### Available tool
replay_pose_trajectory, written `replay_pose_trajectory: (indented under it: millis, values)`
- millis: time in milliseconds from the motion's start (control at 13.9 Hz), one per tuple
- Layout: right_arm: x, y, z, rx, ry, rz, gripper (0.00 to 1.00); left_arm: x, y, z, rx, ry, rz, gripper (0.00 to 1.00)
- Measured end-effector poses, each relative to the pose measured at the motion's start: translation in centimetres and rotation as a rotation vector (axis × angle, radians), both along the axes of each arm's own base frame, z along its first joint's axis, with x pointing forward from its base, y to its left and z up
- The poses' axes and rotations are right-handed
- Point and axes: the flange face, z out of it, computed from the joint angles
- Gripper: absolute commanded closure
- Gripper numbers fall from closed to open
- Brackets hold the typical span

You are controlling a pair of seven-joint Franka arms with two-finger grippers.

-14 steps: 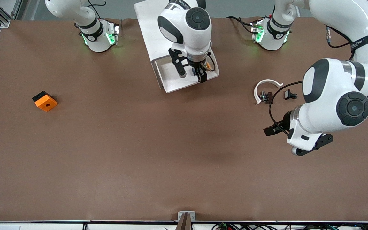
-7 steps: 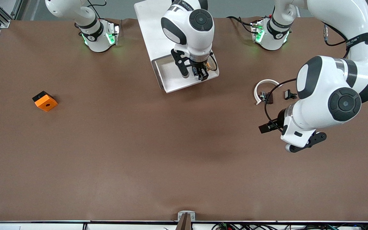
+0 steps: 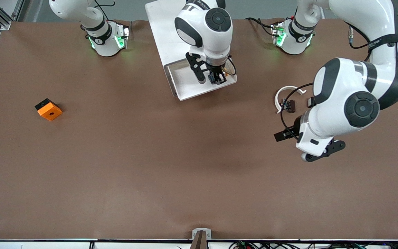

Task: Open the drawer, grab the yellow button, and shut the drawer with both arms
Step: 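Grasp the yellow-capped button inside the drawer with the right gripper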

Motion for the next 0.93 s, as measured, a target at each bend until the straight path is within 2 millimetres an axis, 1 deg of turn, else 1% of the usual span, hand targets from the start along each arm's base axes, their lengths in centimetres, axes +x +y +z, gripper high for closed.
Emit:
replay_pose_trajectory:
  millis: [144,288,359,503,647,791,935]
  values:
    - [0.5,0.0,0.9,0.015,-0.013,-0.006,1.0,-0.7,-2.5,-0.5,-0.005,-0.024,-0.027,0.0]
    - [1.3,-0.1,2.3,0.039,-0.03,0.012,1.0,-1.5,-4.5,-1.8,-0.017,-0.064,-0.048,0.0]
    - [1.7,-0.3,3.0,0.048,-0.037,0.047,1.0,-2.1,-5.3,-2.7,-0.022,-0.078,-0.055,0.0]
    - [2.5,-1.3,3.9,0.047,-0.022,0.184,1.0,-3.5,-6.5,-4.3,-0.028,-0.09,-0.039,0.0]
    - [3.6,-2.9,5.1,0.04,0.019,0.342,1.0,-5.3,-8.4,-5.3,-0.028,-0.089,0.01,0.0]
    - [5.5,-5.0,6.5,0.047,0.043,0.505,1.0,-7.3,-11.4,-6.0,-0.023,-0.088,0.041,0.0]
    - [8.1,-8.4,8.9,0.074,0.037,0.65,1.0,-9.2,-13.8,-7.5,-0.022,-0.097,0.045,0.0]
